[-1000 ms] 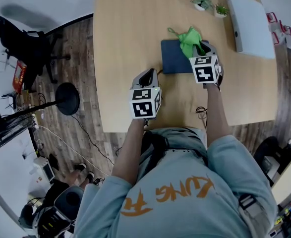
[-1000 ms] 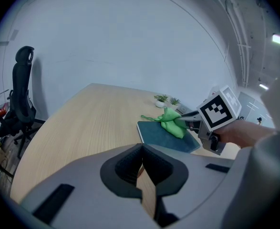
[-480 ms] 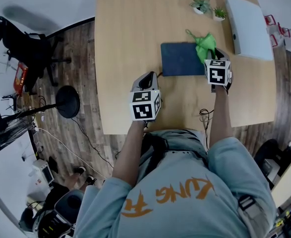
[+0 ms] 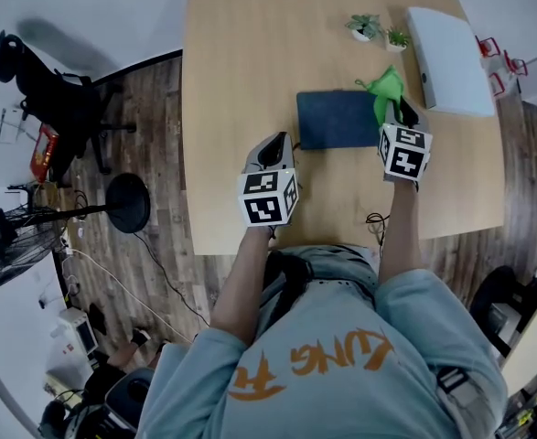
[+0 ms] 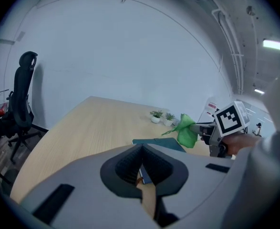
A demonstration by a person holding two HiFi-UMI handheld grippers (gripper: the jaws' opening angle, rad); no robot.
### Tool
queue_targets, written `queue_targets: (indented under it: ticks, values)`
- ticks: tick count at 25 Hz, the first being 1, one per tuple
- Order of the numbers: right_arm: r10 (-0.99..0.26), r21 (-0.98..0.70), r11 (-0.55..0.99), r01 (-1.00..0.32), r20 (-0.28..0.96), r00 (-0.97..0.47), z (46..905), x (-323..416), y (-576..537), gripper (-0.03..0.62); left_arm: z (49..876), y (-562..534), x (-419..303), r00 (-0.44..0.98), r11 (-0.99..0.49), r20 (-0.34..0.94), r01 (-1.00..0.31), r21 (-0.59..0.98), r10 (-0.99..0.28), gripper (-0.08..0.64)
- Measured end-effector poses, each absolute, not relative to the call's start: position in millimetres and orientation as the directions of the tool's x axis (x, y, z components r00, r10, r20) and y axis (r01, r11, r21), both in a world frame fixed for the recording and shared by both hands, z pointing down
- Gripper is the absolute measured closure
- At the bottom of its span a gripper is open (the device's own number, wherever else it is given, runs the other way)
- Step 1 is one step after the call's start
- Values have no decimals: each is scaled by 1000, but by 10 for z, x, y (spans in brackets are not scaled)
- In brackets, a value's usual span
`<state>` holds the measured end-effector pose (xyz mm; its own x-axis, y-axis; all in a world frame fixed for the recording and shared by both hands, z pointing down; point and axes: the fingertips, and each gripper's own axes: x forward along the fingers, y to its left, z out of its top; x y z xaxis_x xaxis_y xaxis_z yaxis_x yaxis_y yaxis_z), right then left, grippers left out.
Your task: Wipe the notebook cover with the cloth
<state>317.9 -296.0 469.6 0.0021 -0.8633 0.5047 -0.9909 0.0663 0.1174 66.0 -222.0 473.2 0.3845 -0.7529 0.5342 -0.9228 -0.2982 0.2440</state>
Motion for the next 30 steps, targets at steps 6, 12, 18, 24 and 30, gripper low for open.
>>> queue_targets:
  ticks: [6,12,18,24,30]
  values:
    - [-916,62,127,-990,389,-93,4180,2833,-2794,544,4305,-2229,631,401,-329,433,-915,235,-807,540]
    - [-939,7,181,-984,298,-171,3732,2494,-2591,543,3828,-2206,497,404,-345,324,-911,226,-856,541]
    - [-950,-40,239,-970,199,-242,3227,2049,-2328,545,3372,-2098,176,384,-341,231,-917,205,-894,540]
    - [-941,-48,316,-948,113,-320,2733,1504,-2090,545,2835,-2023,-264,334,-307,124,-932,194,-935,540]
    - [-928,-54,367,-928,37,-370,2298,1044,-1938,546,2387,-2007,-735,237,-225,51,-959,171,-970,540]
